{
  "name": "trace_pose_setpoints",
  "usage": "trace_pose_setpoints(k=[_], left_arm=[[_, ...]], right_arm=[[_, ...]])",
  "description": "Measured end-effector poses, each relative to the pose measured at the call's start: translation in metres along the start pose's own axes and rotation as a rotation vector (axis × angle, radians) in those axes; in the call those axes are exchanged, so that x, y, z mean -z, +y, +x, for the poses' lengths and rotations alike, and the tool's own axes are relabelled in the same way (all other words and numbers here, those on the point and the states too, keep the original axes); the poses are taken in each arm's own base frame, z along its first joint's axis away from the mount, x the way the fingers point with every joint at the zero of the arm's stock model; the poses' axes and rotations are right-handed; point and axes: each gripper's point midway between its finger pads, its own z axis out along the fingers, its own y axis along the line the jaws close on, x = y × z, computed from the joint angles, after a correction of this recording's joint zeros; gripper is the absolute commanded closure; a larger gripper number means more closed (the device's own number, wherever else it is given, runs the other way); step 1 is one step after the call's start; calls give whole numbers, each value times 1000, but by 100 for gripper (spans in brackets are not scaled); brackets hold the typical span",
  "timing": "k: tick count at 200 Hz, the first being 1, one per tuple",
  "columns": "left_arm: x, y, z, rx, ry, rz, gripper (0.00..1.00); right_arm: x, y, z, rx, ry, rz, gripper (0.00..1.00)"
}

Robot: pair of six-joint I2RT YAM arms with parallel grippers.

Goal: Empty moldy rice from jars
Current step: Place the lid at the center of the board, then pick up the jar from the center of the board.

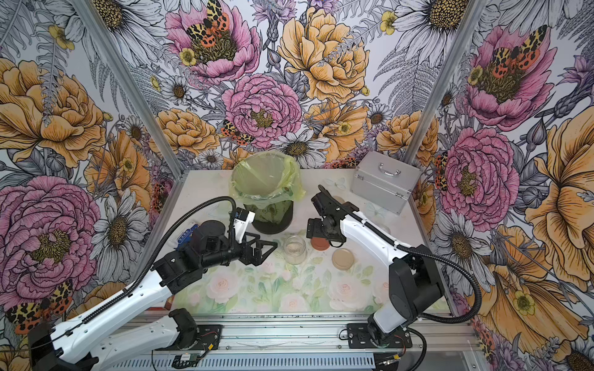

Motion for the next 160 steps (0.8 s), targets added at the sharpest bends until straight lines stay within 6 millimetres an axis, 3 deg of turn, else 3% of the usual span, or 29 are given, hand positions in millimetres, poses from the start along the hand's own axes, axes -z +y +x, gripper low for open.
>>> trace_pose_setpoints(k=[48, 103, 160], left_arm=[[17, 24, -3, 50, -35, -36, 1], [26, 31, 2, 75, -48, -34, 1], [27, 34, 13, 80, -32, -32, 1]], right_arm=[[23, 41, 3, 85, -17, -60, 7], [-7, 52, 27, 137, 81, -10, 10], [-2, 64, 37, 150, 87, -24, 1]])
